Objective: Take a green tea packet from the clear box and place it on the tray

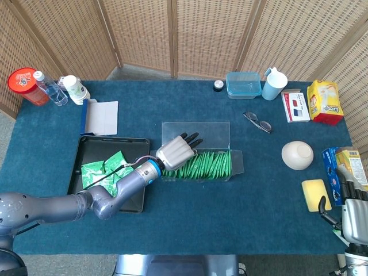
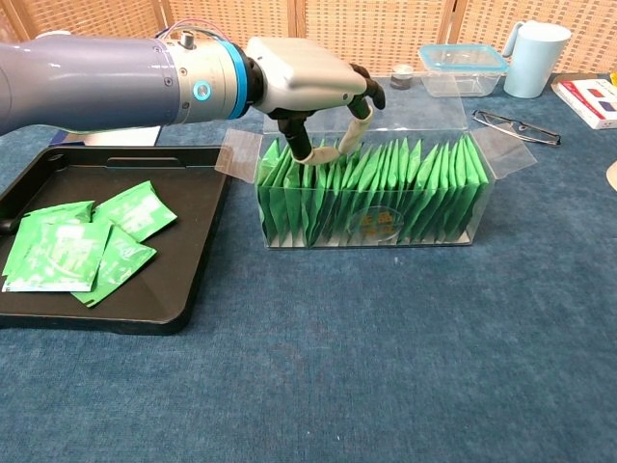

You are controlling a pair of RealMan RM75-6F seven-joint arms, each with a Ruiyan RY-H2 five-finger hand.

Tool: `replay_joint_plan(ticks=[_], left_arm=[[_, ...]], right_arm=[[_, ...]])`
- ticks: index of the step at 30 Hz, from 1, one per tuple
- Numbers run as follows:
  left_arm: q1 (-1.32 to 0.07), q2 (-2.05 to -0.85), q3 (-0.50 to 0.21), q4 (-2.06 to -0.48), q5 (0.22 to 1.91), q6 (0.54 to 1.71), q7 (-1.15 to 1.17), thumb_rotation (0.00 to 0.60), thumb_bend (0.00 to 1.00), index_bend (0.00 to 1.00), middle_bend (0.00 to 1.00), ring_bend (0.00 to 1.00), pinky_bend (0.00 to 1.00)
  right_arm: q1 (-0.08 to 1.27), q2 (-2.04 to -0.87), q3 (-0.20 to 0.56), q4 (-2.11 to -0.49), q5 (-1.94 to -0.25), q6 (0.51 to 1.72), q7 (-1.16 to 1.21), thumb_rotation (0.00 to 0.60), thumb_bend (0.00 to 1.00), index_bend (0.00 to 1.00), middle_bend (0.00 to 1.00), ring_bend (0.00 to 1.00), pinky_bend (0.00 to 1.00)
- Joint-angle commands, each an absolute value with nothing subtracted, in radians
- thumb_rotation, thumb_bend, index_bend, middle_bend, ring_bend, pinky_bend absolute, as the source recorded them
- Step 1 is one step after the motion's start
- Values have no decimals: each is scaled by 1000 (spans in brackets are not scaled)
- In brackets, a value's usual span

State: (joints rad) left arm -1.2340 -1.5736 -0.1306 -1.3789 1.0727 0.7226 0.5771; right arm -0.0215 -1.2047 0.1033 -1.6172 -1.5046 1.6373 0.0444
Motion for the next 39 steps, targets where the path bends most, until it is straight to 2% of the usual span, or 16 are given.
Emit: replay_joint_plan(ticks=[1,10,18,21,26,39], left_arm=[[-1233,-1569,-126,-1380,1073,718,576,557,443,425,103,0,201],[-1230,-1540,-107,-1395,1057,695,580,544,443,281,97,0,201],[-1237,-1520,-102,-1408,1023,682,595,488,443,250,80,0,201],[-1241,-1521,-105,-1411,1008,682,597,486,443,274,79,0,201],[-1252,-1533,-112,-1413,1003,691,603,490,443,399,82,0,201],[-1264,-1540,-105,-1406,993,699,611,524,443,492,129,5,201]], right_arm=[[-22,-1205,104,-1616,-1504,1638,46,274,583,0,87,92,166],[-23,-1209,104,-1613,-1503,1636,47,273,583,0,87,92,166],[-24,-1210,105,-1613,-1503,1636,46,277,583,0,87,92,166],[-24,-1211,105,-1613,-1504,1636,46,281,583,0,87,92,166],[-27,-1210,104,-1612,-1504,1640,49,284,583,0,87,92,165],[-28,-1211,107,-1605,-1504,1641,58,284,583,0,87,92,166]])
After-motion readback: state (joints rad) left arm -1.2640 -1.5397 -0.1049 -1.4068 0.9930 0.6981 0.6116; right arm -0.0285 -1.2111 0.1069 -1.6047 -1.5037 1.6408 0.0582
